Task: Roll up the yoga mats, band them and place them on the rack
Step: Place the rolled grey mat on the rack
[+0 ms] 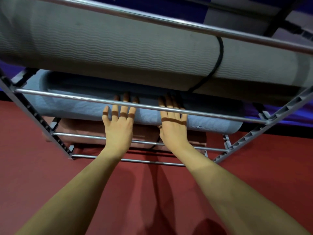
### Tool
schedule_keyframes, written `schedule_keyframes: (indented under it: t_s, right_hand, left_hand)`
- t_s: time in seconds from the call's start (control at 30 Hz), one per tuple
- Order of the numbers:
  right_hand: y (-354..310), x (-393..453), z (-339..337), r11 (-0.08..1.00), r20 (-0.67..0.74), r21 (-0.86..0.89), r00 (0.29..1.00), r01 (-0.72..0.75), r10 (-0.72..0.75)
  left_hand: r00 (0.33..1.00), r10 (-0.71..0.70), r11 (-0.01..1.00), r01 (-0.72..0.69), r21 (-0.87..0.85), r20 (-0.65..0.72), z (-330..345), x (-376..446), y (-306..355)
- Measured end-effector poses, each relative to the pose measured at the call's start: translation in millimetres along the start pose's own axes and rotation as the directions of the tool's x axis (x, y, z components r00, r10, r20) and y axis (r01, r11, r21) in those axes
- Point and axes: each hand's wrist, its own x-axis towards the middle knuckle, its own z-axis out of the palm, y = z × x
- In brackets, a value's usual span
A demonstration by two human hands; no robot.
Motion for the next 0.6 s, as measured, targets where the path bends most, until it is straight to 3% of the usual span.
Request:
schedule_keyframes:
  t_s: [0.17,0.4,0.6]
  right_hand:
    - [4,1,-5,1.000,-0.017,0.005,1.000,0.014,-0.014]
    - [-1,-15,-7,0.991,0.071,-0.135,0.997,0.003,0.007]
    - [2,-13,-11,0.982,0.099,-0.190,0.995,0.009,0.010]
  left_hand:
    - [1.000,-0.009,1.000,0.009,-0.001,0.005,-5,-1,3]
    - [0.997,0.005,0.998,0.000,0.057,-0.083,-7,-9,8]
    - [0.997,0.022,0.999,-0.019,0.039,-0.076,-11,-9,12]
